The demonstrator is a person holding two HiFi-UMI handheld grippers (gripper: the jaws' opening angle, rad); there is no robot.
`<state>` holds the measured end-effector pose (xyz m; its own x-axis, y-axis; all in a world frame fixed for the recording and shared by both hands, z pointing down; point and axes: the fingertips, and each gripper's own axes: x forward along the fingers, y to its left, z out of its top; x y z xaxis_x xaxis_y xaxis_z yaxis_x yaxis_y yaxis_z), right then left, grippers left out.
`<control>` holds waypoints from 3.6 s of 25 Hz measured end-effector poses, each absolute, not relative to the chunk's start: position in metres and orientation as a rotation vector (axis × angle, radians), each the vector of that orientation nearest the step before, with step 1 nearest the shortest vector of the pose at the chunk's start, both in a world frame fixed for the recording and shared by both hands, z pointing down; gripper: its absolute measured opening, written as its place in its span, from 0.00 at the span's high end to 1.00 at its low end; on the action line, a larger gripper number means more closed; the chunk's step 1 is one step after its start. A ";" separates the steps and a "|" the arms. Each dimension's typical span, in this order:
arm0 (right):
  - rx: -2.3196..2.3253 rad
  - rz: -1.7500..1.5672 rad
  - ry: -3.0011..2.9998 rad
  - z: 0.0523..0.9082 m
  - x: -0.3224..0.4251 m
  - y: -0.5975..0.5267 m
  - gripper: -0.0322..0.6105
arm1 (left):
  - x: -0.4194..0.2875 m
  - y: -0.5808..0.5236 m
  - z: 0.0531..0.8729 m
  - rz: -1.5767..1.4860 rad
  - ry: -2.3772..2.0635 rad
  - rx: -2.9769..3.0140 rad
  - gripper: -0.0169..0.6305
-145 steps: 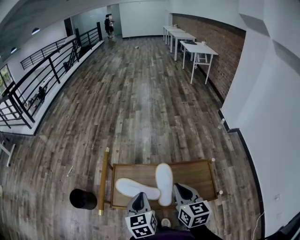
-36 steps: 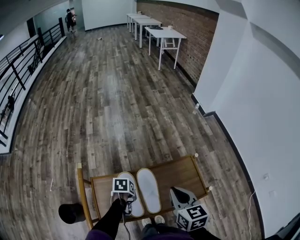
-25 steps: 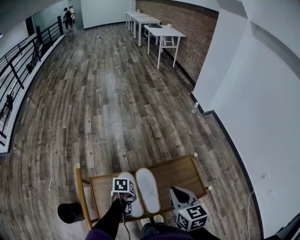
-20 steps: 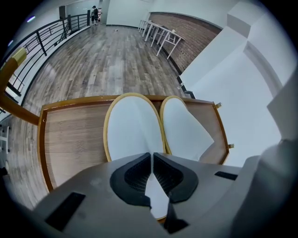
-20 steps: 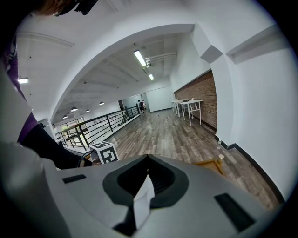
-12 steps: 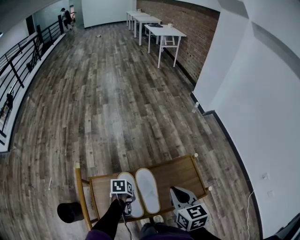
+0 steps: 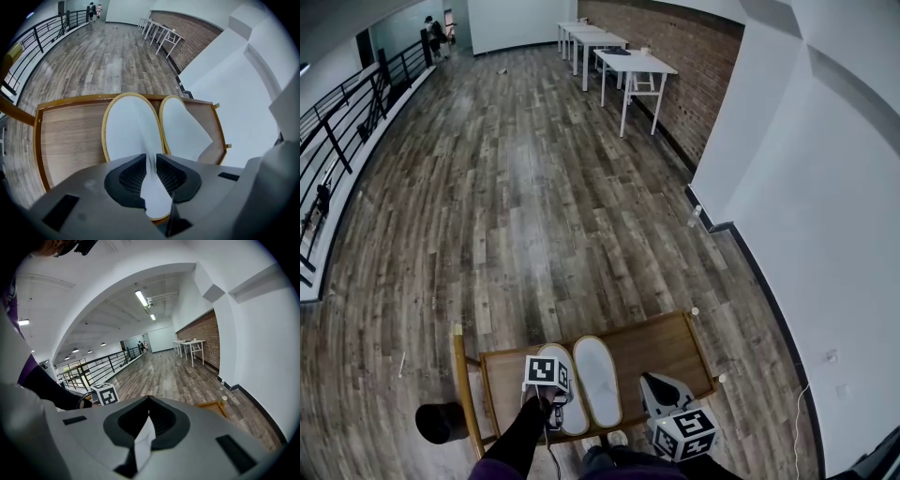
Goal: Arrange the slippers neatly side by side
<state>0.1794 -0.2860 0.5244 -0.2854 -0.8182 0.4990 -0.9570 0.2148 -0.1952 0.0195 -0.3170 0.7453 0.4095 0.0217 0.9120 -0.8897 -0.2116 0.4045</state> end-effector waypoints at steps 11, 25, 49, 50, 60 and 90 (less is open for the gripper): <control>1.647 0.685 -2.238 0.522 0.172 -0.290 0.95 | 0.020 -0.310 0.718 0.935 -0.777 1.518 0.91; 1.543 0.662 -2.342 0.517 0.137 -0.288 0.95 | 0.032 -0.313 0.537 0.245 -0.964 2.073 0.91; 1.480 0.704 -2.433 0.505 0.107 -0.252 0.95 | 0.009 -0.243 0.497 0.212 -1.768 2.194 0.97; 1.481 0.707 -2.430 0.505 0.107 -0.251 0.95 | 0.009 -0.244 0.497 0.219 -1.770 2.192 0.97; 1.473 0.696 -2.431 0.503 0.106 -0.248 0.95 | 0.011 -0.246 0.501 0.279 -1.713 2.167 0.97; 1.450 0.687 -2.425 0.504 0.106 -0.251 0.95 | 0.013 -0.249 0.506 0.312 -1.691 2.163 0.97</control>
<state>0.1055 -0.2507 0.5039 -0.4822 -0.7658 0.4254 -0.8751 0.3992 -0.2734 0.0130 -0.2494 0.5059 0.2527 -0.8826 0.3965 -0.9660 -0.2067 0.1555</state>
